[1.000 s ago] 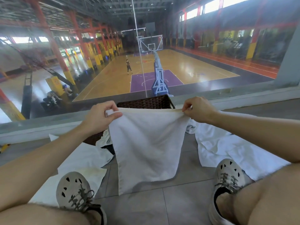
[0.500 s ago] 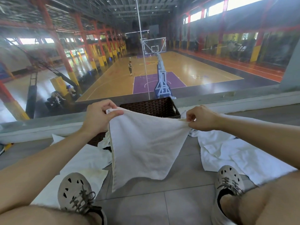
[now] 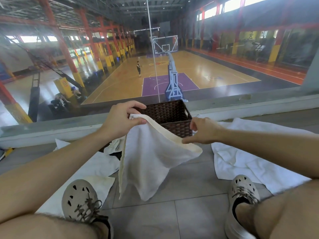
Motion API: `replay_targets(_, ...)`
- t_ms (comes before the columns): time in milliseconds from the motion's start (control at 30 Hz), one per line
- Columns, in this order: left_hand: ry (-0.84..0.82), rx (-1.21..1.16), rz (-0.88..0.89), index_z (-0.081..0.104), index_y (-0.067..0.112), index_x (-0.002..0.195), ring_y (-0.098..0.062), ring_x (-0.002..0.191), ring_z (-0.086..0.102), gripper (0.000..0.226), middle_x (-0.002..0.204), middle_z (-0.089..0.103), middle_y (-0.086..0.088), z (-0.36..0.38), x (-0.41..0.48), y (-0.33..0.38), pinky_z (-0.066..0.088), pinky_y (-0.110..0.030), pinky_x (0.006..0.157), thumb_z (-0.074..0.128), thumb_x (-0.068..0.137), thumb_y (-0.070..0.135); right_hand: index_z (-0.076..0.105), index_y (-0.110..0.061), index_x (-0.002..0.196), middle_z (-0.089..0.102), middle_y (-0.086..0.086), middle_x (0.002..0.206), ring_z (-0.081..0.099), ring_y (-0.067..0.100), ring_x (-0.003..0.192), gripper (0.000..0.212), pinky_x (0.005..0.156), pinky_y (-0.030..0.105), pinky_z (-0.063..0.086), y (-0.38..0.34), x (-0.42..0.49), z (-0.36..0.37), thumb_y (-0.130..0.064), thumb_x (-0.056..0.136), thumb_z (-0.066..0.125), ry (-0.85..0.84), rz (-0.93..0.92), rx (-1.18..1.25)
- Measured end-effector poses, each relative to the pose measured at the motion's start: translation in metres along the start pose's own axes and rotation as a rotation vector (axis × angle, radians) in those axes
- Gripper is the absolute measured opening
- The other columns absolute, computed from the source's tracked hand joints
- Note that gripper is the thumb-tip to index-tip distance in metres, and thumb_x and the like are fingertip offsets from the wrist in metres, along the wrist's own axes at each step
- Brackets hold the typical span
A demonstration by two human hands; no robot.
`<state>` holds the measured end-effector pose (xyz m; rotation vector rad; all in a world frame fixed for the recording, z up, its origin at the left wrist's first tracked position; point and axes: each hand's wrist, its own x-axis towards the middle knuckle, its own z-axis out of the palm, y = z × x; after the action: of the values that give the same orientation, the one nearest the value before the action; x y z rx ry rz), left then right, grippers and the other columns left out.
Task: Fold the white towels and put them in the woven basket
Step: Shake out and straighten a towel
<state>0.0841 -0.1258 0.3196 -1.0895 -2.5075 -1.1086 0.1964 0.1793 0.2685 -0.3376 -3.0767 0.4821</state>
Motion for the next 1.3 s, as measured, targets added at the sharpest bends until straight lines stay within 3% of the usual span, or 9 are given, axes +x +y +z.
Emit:
replay_targets(233,-0.092,0.076,0.107,0.085,0.033,0.096,-0.010,0.092,0.075,0.013,0.092,0.080,0.016,0.006,-0.001,0.008,0.062,-0.046,0.084,0.090,0.084,0.033,0.047,-0.024,0.149,0.064,-0.006,0.133,0.065,0.015,0.114,0.137,0.099,0.040,0.058,-0.064,-0.006,0.038,-0.108,0.041,0.064,-0.113,-0.119,0.200)
replay_targets(333,-0.081,0.079,0.134,0.085,0.031,0.094,-0.011,0.089,0.076,0.012,0.088,0.080,0.016,0.007,-0.003,0.012,0.062,-0.038,0.081,0.092,0.084,0.030,0.050,-0.023,0.139,0.069,-0.009,0.117,0.067,0.011,0.102,0.113,0.083,0.033,0.058,-0.083,-0.011,0.048,-0.100,0.057,0.066,-0.106,-0.192,0.201)
replay_targets(467,-0.079,0.087,0.158,0.086,0.029,0.092,-0.011,0.088,0.076,0.011,0.086,0.080,0.015,0.006,-0.006,0.011,0.060,-0.029,0.080,0.092,0.084,0.026,0.058,-0.016,0.082,0.069,0.004,0.090,0.069,0.028,0.089,0.031,0.066,0.034,0.048,-0.086,-0.003,0.056,-0.044,0.094,0.063,-0.011,-0.235,0.061)
replay_targets(600,-0.090,0.120,0.136,0.084,0.027,0.091,-0.009,0.084,0.075,0.011,0.082,0.079,0.013,0.002,-0.007,0.001,0.061,-0.035,0.080,0.092,0.084,0.024,0.056,-0.014,0.062,0.062,0.005,0.067,0.067,0.032,0.068,0.029,0.052,0.030,0.047,-0.066,0.009,0.034,-0.023,0.090,0.054,0.064,-0.096,0.063)
replay_targets(700,-0.057,0.242,0.177,0.077,0.026,0.098,-0.006,0.083,0.071,0.013,0.086,0.076,0.014,0.003,-0.008,-0.007,0.059,-0.040,0.078,0.086,0.090,0.022,0.059,-0.009,0.067,0.063,0.009,0.067,0.063,0.029,0.060,0.026,0.045,0.027,0.039,-0.061,0.008,0.006,-0.017,0.091,0.057,0.097,-0.015,0.075)
replay_targets(767,-0.032,0.291,0.205,0.062,0.026,0.103,-0.005,0.083,0.064,0.020,0.090,0.069,0.014,0.006,-0.010,-0.009,0.054,-0.035,0.074,0.079,0.095,0.019,0.068,-0.003,0.081,0.073,0.015,0.072,0.072,0.032,0.054,0.020,0.042,0.028,0.049,-0.062,0.007,-0.009,-0.012,0.092,0.055,0.081,0.015,0.162)
replay_targets(900,-0.100,0.388,0.352,0.066,0.019,0.090,-0.016,0.085,0.059,0.028,0.096,0.064,0.006,0.013,-0.011,-0.018,0.050,-0.037,0.073,0.059,0.093,-0.007,0.069,0.006,0.111,0.077,0.018,0.071,0.076,0.026,0.052,0.028,0.056,0.028,0.060,-0.064,0.006,-0.030,-0.006,0.098,0.048,0.013,0.113,0.359)
replay_targets(1133,-0.053,0.413,0.278,0.084,0.017,0.097,-0.009,0.085,0.060,0.032,0.104,0.071,0.005,0.019,-0.002,-0.025,0.047,-0.029,0.079,0.062,0.096,-0.006,0.057,-0.002,0.094,0.078,0.017,0.072,0.078,0.031,0.059,0.011,0.069,0.029,0.060,-0.062,-0.001,-0.031,-0.009,0.096,0.049,-0.207,0.278,0.237)
replay_targets(1300,-0.041,0.367,0.158,0.086,0.021,0.097,-0.011,0.087,0.064,0.035,0.102,0.070,0.008,0.017,-0.002,-0.030,0.050,-0.030,0.079,0.062,0.095,-0.004,0.069,0.013,0.085,0.079,0.022,0.078,0.079,0.039,0.068,0.036,0.068,0.036,0.066,-0.061,0.001,-0.030,-0.004,0.097,0.040,-0.167,0.315,0.548)
